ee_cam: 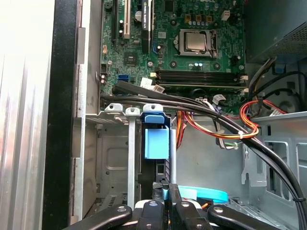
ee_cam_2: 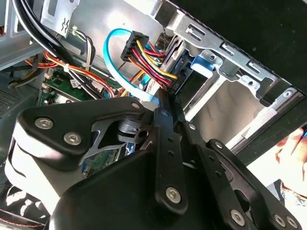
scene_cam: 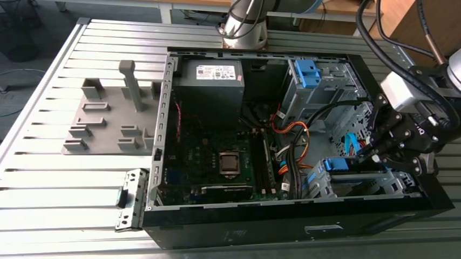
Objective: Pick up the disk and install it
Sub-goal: 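Insert the second disk wire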
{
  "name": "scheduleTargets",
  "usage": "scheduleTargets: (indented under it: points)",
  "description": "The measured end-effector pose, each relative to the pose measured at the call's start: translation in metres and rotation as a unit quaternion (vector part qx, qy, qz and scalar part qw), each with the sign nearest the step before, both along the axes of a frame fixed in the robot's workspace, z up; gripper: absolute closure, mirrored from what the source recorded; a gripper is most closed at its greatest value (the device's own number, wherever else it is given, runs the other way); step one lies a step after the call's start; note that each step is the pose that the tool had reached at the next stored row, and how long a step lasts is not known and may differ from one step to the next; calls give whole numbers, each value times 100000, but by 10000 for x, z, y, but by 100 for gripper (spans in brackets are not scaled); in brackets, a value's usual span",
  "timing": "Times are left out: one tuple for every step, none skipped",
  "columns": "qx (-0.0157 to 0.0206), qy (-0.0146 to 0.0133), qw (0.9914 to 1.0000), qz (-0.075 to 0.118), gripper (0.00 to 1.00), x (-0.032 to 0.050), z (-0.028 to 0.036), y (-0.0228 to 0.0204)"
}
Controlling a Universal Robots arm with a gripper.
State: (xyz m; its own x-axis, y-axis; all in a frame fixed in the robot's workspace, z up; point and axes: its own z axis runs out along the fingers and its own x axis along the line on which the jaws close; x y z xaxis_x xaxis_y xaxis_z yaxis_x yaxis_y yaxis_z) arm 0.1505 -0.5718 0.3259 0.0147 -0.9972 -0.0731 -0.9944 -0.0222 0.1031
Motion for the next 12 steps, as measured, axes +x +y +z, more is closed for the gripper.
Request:
scheduleTargets:
  points:
    - [-4, -1, 100000, 3, 84, 0, -2, 0]
    - [-7, -1, 100000, 2, 84, 0, -2, 0]
    - [-7, -3, 100000, 1, 84, 0, -2, 1]
    - [-7, 0, 100000, 0, 84, 0, -2, 1]
    - [-3, -2, 100000, 0, 84, 0, -3, 1]
    - [-4, -2, 100000, 0, 84, 0, -3, 1]
    - [141, -4, 100000, 7, 83, 1, -14, 3]
    - [152, -4, 100000, 4, 83, 1, -17, 2]
    - [108, 3, 100000, 5, 83, 1, -15, 1]
    - [73, 3, 100000, 5, 77, 0, -11, 0]
    - [27, 0, 100000, 5, 77, 1, -7, 0]
    - [11, -1, 100000, 2, 77, 0, 0, 0]
